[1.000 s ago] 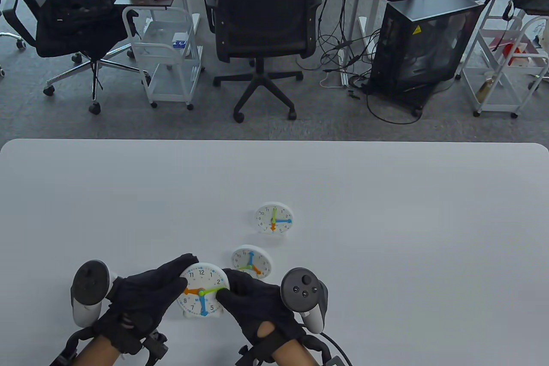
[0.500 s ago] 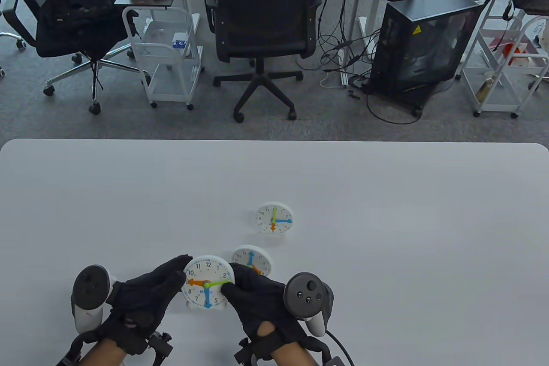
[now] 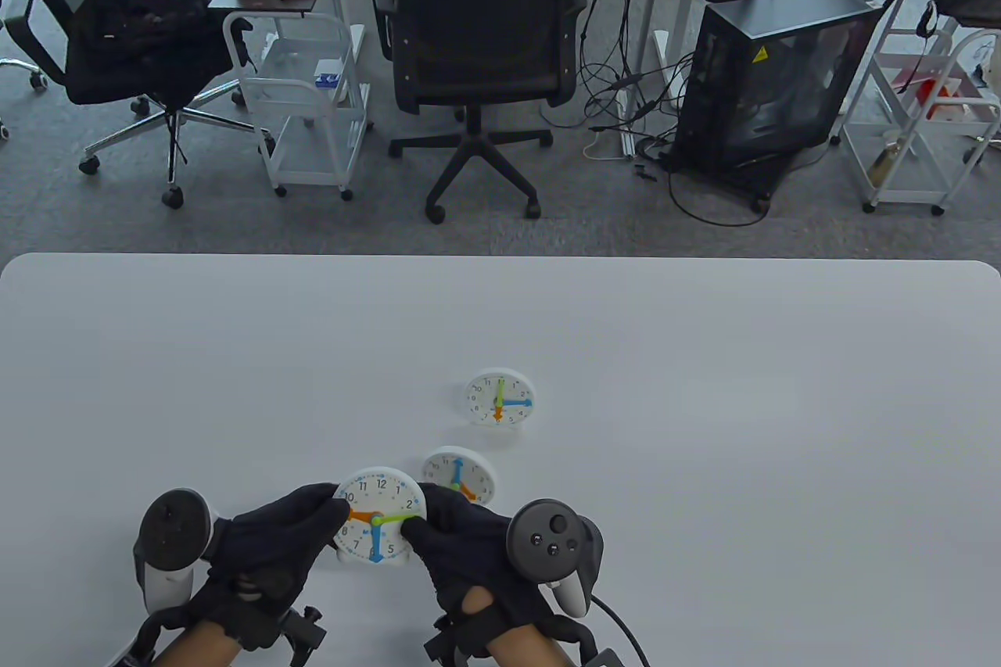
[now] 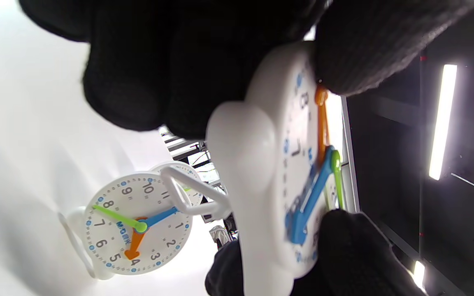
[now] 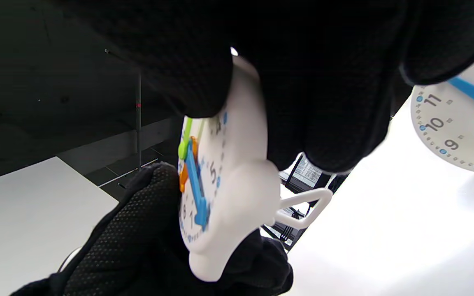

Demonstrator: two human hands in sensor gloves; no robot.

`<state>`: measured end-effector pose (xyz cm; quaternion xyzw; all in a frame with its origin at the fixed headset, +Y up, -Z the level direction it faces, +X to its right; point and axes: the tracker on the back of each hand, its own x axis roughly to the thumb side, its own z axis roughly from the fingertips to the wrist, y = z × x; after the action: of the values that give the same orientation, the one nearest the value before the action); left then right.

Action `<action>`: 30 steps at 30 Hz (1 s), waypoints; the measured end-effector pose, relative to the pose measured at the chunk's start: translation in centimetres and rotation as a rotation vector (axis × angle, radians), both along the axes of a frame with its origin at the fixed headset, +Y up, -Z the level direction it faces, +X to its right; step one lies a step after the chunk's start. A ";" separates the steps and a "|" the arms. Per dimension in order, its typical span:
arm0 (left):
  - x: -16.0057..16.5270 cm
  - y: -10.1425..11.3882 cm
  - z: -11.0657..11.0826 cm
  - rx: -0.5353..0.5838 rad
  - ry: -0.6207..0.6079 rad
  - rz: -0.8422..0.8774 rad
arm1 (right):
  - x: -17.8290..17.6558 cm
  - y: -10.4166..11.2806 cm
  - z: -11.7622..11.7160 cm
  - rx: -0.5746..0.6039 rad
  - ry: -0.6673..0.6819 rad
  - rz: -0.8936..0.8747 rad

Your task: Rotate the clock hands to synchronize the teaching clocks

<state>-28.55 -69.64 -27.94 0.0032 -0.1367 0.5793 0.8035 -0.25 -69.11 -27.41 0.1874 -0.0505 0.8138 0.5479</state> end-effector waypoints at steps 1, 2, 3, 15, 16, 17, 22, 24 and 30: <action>0.0 0.0 0.0 -0.005 0.002 -0.006 | 0.0 0.0 0.0 0.003 0.001 0.006; 0.0 0.0 0.0 -0.007 0.000 -0.008 | -0.1 0.0 0.0 0.002 0.002 0.009; 0.0 -0.1 0.0 -0.010 0.000 -0.010 | -0.1 0.0 0.1 0.001 0.005 0.013; 0.4 -0.1 -0.2 -0.041 -0.030 -0.056 | -0.3 0.1 0.1 0.016 0.007 0.060; 0.4 -0.1 -0.2 -0.041 -0.033 -0.057 | -0.3 0.1 0.1 0.018 0.007 0.060; 0.4 0.0 -0.2 -0.040 -0.035 -0.058 | -0.3 0.1 0.2 0.019 0.006 0.061; 0.6 -0.1 -0.2 -0.041 -0.051 -0.069 | -0.2 0.1 0.1 0.020 0.001 0.060; 0.6 -0.1 -0.2 -0.042 -0.055 -0.074 | -0.2 0.0 0.0 0.016 0.002 0.060; 0.7 -0.2 -0.2 -0.038 -0.060 -0.075 | -0.1 0.1 0.0 0.016 -0.001 0.058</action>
<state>-27.86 -69.80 -28.12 -0.0348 -0.1496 0.5510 0.8202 -0.35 -69.02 -27.38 0.1927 -0.0517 0.8288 0.5227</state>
